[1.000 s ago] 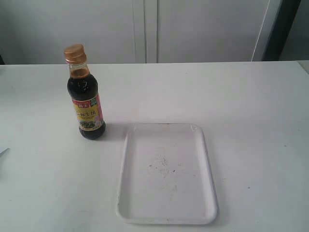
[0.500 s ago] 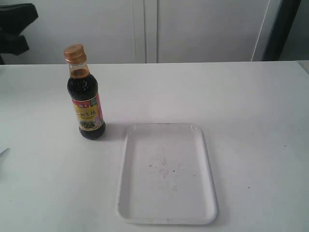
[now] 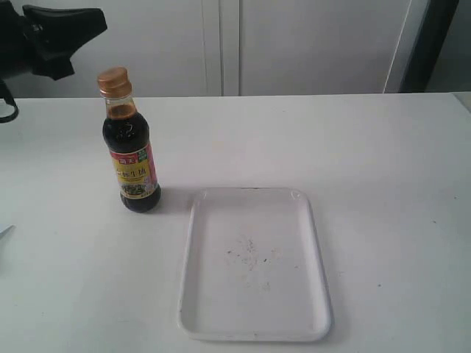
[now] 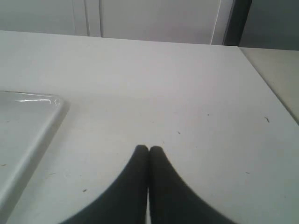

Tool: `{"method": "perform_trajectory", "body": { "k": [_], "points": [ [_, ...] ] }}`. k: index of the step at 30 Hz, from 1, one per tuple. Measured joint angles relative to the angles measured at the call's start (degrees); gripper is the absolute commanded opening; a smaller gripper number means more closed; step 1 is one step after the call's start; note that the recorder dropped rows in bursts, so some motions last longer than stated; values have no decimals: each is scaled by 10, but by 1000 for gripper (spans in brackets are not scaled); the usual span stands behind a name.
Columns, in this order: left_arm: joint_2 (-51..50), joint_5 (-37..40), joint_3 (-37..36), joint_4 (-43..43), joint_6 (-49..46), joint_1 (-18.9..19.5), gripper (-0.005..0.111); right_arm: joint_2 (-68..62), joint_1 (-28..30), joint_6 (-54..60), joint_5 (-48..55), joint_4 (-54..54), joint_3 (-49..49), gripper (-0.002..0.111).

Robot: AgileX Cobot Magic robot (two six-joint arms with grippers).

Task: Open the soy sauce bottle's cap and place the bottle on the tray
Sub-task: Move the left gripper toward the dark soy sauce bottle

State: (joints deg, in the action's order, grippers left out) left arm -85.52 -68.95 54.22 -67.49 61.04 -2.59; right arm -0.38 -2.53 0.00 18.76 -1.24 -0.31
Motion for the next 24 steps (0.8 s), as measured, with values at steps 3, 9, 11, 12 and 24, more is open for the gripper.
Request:
{"method": "perform_trajectory", "body": {
  "k": [3,9,11,12,24],
  "points": [
    [-12,0,5,-3,1,0,73,0,0,0,0,0,0,0],
    [-22,-1,7,-20,12,0,105,0,0,0,0,0,0,0],
    [-22,-1,7,-36,13,0,105,0,0,0,0,0,0,0],
    [-22,-1,7,-43,13,0,105,0,0,0,0,0,0,0],
    [-72,-6,7,-52,-25,0,105,0,0,0,0,0,0,0]
  ]
}}
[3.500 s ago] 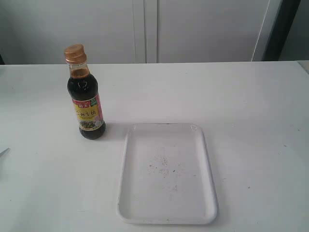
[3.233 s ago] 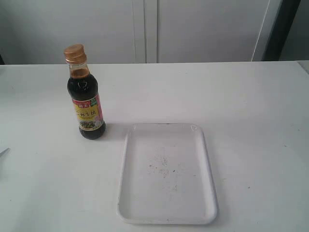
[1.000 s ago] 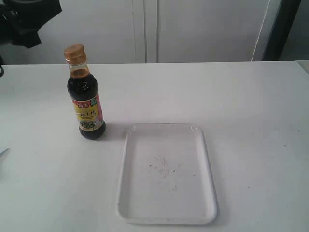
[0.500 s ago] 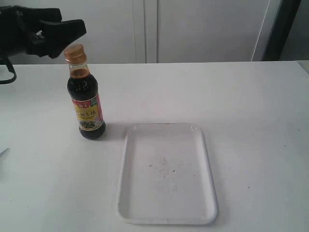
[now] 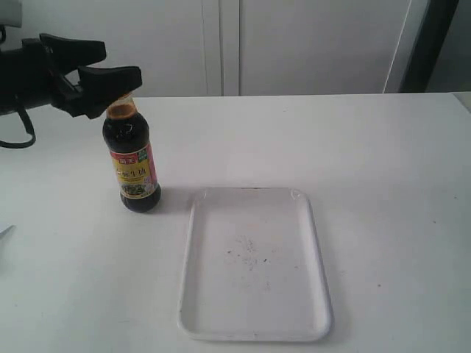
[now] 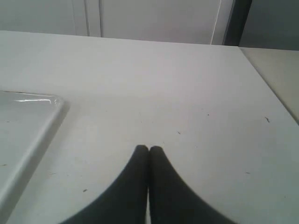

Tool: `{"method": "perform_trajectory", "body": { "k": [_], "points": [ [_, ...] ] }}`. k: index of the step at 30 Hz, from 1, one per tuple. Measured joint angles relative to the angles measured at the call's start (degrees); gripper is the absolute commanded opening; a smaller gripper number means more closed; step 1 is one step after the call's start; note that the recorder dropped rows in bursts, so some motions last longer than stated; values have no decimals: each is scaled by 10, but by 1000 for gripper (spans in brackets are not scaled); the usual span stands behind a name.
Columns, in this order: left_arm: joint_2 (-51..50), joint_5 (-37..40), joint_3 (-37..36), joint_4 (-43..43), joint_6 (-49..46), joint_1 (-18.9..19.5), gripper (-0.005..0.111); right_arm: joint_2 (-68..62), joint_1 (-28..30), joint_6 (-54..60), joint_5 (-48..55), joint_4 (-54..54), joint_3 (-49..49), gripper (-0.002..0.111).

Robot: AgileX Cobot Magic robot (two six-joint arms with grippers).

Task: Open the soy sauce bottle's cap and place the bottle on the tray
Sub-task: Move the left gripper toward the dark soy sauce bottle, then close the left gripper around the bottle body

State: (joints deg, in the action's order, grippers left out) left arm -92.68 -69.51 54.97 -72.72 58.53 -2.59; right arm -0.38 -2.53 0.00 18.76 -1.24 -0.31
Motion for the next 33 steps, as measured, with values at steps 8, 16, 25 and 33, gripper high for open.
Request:
{"method": "perform_trajectory", "body": {
  "k": [8,16,25,33],
  "points": [
    [-31,0,-19,7,-74,0,105,0,0,0,0,0,0,0],
    [-59,-1,-47,39,-120,0,105,0,0,0,0,0,0,0],
    [-107,-1,-47,55,-137,0,105,0,0,0,0,0,0,0],
    [-148,-1,-47,70,-158,-8,105,0,0,0,0,0,0,0]
  ]
}}
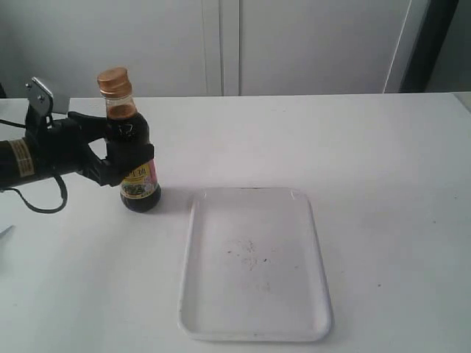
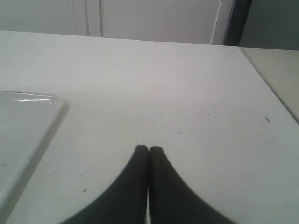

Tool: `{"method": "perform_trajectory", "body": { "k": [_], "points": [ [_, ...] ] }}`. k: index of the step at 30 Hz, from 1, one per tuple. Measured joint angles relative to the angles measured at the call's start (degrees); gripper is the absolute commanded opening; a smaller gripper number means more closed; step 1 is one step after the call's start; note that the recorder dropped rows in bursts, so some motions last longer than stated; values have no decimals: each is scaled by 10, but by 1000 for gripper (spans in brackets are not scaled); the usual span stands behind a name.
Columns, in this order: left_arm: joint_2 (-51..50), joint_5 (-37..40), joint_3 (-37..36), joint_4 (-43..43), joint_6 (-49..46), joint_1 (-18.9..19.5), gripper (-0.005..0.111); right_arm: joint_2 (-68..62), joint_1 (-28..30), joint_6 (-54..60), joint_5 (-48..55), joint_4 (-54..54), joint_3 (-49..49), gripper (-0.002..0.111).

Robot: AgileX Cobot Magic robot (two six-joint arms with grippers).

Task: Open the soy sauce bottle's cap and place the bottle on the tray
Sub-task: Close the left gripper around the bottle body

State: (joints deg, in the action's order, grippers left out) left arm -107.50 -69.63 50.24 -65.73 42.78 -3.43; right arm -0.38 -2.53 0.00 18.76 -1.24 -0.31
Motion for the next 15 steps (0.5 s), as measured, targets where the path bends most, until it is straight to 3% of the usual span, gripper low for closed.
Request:
{"method": "perform_trajectory", "body": {
  "k": [15],
  "points": [
    [-48,0,0,53,-52,-20,105,0,0,0,0,0,0,0]
  ]
}}
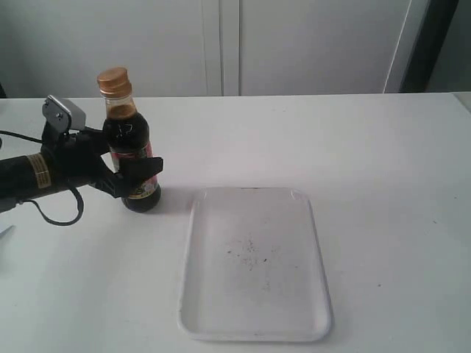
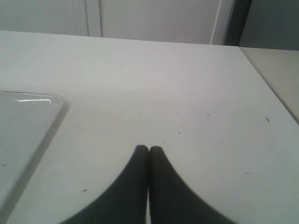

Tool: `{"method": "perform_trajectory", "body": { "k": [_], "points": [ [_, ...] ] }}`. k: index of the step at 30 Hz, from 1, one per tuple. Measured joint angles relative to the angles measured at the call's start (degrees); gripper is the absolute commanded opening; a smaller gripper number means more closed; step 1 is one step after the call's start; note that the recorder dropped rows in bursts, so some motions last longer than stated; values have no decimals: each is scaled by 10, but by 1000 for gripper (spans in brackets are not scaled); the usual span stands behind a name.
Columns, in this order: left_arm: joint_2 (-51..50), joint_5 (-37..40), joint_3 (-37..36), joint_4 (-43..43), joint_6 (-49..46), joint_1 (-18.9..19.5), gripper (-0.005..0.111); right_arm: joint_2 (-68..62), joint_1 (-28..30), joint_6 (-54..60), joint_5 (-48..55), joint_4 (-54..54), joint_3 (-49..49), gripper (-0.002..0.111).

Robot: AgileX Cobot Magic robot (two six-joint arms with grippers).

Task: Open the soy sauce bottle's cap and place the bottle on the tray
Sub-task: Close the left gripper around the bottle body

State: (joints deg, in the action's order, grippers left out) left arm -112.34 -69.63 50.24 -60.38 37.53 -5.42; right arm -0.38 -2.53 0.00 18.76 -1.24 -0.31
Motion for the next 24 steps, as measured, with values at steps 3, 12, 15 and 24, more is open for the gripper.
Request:
{"method": "perform_trajectory", "body": {
  "k": [3,12,15,24],
  "points": [
    [-4,0,0,6,-10,-1,105,0,0,0,0,0,0,0],
    [-6,0,0,8,-16,-1,105,0,0,0,0,0,0,0],
    [-6,0,0,8,-17,-2,105,0,0,0,0,1,0,0],
    [-6,0,0,8,-18,-6,81,0,0,0,0,1,0,0]
  ]
}}
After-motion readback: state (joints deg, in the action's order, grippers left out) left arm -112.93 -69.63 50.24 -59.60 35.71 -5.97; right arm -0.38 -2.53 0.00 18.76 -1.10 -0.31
